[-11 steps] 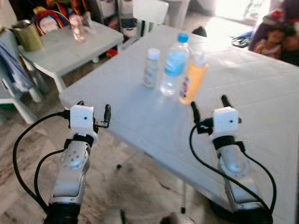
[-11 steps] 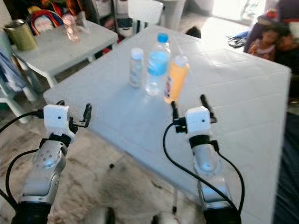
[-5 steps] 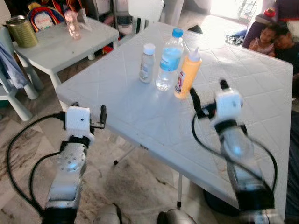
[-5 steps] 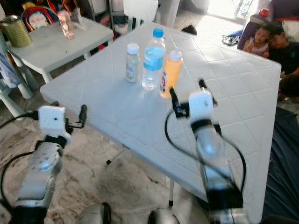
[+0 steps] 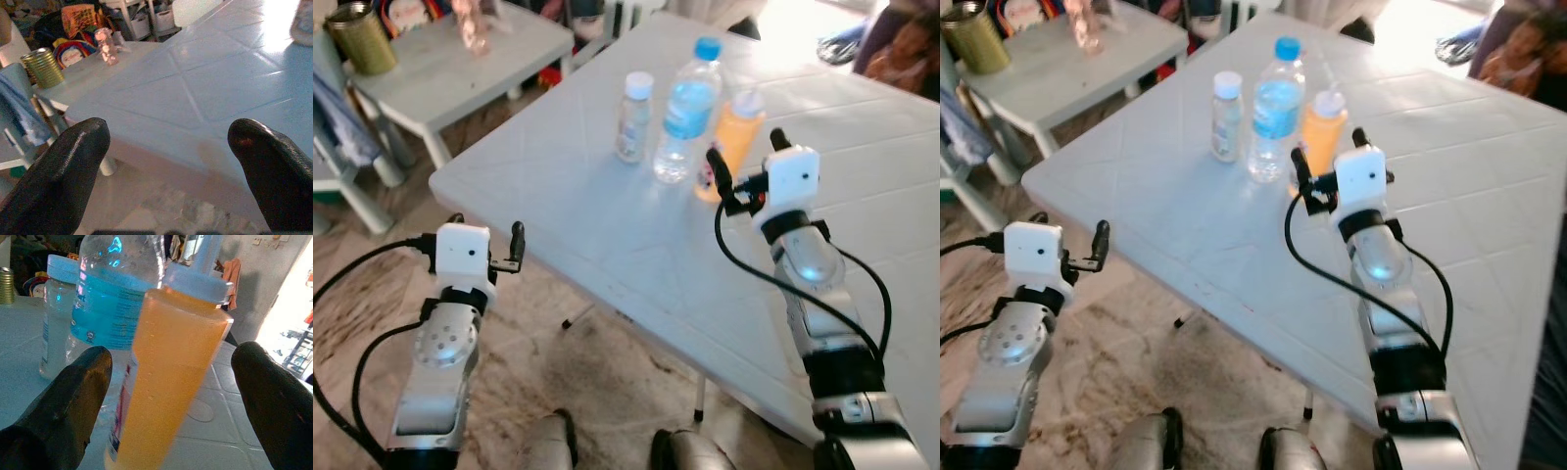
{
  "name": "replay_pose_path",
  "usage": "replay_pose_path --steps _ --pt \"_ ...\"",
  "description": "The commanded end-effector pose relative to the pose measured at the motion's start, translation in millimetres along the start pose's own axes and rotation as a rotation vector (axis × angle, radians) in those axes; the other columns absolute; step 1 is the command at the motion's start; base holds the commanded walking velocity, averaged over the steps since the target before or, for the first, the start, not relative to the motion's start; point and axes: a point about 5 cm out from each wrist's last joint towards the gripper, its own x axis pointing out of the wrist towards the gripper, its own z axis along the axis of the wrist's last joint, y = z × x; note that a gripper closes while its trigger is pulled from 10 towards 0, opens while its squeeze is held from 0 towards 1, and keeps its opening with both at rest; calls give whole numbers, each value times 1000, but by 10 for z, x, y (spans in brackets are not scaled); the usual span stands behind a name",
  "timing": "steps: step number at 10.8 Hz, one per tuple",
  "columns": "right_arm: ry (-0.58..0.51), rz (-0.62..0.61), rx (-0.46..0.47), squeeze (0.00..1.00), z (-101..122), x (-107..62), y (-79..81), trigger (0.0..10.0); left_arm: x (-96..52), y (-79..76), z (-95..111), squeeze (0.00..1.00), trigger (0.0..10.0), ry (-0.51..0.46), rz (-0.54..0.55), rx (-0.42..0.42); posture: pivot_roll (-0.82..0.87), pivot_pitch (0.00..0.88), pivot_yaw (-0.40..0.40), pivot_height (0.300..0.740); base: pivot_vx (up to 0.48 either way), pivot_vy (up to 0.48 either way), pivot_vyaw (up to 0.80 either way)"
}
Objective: Restocking fridge
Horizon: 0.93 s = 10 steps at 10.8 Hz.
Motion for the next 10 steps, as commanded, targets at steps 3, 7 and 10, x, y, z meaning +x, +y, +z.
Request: replay_pose_path --steps 3,7,10 --pt "-29 -18 -1 0 62 113 -91 10000 -16 42 49 0 10000 7 -7 33 185 217 4 740 0 0 0" --pt "-62 -34 -4 0 151 303 -169 0 -24 77 57 0 10000 16 -1 47 202 205 2 740 0 0 0" --pt "-68 -35 1 0 148 367 -205 0 -22 45 44 0 10000 23 0 41 199 191 -5 740 0 0 0"
